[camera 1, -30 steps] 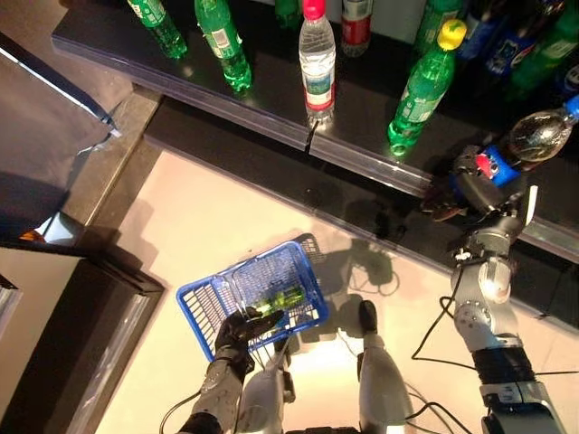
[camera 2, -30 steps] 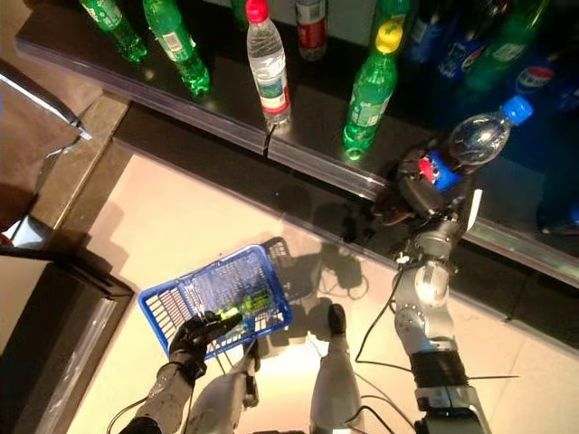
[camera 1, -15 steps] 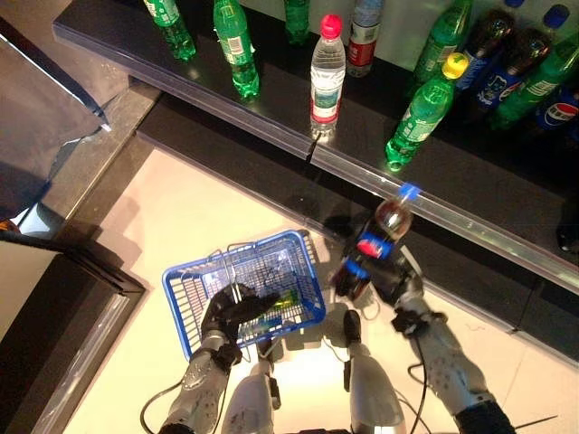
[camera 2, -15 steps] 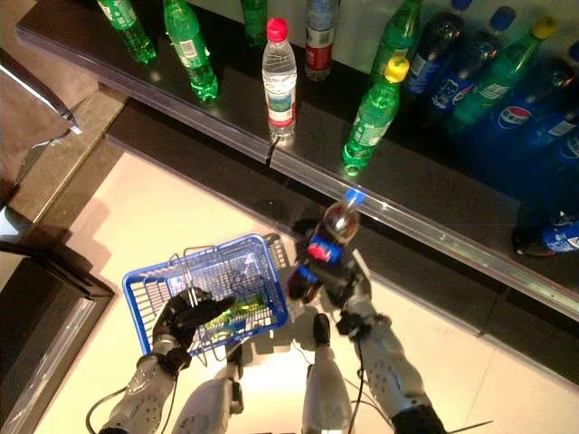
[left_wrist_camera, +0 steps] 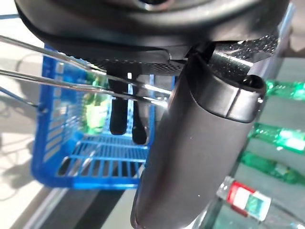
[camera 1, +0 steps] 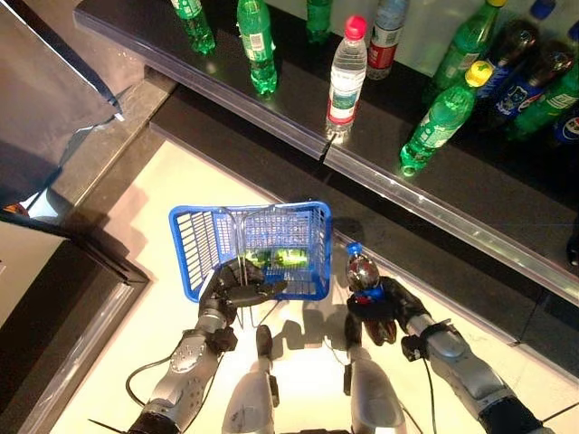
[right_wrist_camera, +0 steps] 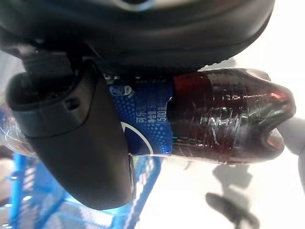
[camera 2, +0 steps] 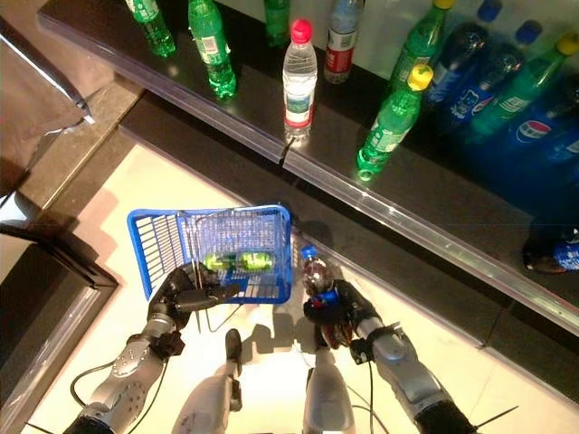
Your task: Pick up the drink and place into the basket.
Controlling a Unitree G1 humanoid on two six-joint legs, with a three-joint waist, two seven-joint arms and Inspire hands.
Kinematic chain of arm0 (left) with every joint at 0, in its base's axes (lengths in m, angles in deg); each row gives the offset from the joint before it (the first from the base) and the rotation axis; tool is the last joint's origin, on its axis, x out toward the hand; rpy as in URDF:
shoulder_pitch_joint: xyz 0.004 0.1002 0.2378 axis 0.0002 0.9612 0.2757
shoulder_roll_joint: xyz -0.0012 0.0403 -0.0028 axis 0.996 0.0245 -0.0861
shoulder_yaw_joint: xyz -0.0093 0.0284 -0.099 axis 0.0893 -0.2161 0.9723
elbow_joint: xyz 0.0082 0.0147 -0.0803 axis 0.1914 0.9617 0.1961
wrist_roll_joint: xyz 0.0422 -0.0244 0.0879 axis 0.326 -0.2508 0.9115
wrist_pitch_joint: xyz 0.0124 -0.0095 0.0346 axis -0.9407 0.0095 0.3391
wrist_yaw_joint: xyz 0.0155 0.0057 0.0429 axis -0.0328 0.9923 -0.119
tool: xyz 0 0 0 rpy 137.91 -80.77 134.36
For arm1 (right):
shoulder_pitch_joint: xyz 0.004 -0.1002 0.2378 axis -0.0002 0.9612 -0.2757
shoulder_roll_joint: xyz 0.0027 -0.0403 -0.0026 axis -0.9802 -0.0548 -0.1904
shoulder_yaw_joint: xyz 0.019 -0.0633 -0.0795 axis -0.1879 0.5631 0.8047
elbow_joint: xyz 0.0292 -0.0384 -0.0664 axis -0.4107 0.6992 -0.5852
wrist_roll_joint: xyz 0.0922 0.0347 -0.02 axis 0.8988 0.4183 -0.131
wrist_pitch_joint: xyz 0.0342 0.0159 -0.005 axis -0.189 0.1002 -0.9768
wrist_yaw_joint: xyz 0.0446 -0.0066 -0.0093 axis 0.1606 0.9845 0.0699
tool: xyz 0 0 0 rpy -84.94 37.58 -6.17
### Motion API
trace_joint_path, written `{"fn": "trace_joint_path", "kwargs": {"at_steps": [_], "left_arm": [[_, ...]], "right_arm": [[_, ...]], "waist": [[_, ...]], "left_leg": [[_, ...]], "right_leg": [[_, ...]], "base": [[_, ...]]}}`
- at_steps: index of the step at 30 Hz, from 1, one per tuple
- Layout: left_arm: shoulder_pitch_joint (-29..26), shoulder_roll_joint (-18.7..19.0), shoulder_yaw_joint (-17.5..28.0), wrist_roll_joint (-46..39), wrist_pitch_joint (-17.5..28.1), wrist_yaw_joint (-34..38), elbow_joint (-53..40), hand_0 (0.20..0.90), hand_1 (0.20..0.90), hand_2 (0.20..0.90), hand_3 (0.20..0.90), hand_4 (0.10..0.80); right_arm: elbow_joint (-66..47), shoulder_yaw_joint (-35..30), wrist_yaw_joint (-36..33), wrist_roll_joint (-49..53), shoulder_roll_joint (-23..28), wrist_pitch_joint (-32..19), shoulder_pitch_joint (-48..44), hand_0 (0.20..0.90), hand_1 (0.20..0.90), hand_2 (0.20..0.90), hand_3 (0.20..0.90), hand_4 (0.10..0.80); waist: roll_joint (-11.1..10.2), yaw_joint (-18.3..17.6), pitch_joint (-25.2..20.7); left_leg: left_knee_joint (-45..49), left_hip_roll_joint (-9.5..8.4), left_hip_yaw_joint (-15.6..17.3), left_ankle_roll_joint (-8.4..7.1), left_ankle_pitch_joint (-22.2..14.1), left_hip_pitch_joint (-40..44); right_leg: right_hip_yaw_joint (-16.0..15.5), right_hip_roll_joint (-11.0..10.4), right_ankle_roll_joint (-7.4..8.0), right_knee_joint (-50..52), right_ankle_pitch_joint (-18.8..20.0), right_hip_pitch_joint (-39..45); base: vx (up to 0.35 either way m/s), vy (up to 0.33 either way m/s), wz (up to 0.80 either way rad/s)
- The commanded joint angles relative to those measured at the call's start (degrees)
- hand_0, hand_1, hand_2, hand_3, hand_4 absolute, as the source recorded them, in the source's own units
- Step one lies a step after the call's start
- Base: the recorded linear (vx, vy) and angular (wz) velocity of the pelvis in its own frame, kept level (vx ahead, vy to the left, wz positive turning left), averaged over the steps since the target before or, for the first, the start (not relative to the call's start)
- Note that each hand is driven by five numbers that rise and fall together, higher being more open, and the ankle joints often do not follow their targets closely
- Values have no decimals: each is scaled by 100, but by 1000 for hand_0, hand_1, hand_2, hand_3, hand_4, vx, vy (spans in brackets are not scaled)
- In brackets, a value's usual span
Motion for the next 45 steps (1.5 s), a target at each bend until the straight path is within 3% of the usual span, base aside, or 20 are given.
{"fn": "trace_joint_path", "kwargs": {"at_steps": [1,4,8,15,26,37,45], "left_arm": [[-483,443,-59,107,679,-695,-1655,300,300,300,200,100],[-666,548,-287,73,412,-799,-1707,300,300,300,200,100],[-813,568,-434,25,309,-881,-1724,300,300,300,200,100],[-1050,552,-764,45,431,-1033,-1800,300,300,300,200,100],[-1533,558,-1328,145,918,-1150,-2061,300,300,300,200,100],[-1690,520,-1383,178,822,-961,-2236,300,300,300,200,100],[-1888,521,-1512,152,654,-1521,-2346,300,300,300,200,100]], "right_arm": [[-415,347,101,-182,50,-186,-687,300,300,300,200,100],[-302,680,253,-45,81,358,-1424,300,300,300,200,100],[-219,908,608,523,-3,703,-1897,300,300,300,200,100],[-190,1391,1493,1624,-384,1380,-2222,300,300,300,200,100],[537,2019,1349,2075,-1019,2854,-2380,300,300,300,200,100],[901,2086,1063,2066,-997,3604,-2175,300,300,300,200,100],[1472,1804,918,2591,-1161,3271,-2440,300,300,300,200,100]], "waist": [[-219,262,-522],[-218,370,-463],[-228,447,-428],[-235,592,-440],[-222,749,-427],[-289,770,-419],[-230,795,-367]], "left_leg": [[820,-343,-7,389,-300,-417],[843,-379,-79,393,-298,-432],[848,-397,-125,395,-300,-436],[861,-442,-212,428,-304,-486],[818,-500,-346,447,-263,-557],[747,-519,-413,448,-248,-561],[672,-537,-444,466,-228,-551]], "right_leg": [[-184,146,-397,446,-383,118],[-213,128,-395,421,-363,155],[-230,108,-390,401,-351,177],[-237,80,-393,390,-333,172],[-286,60,-413,361,-300,142],[-298,68,-417,351,-275,103],[-290,68,-415,315,-238,76]], "base": [[0,-10,4],[2,-10,12],[2,-3,5],[16,12,10],[-2,13,9],[-1,3,2],[0,0,0]]}}
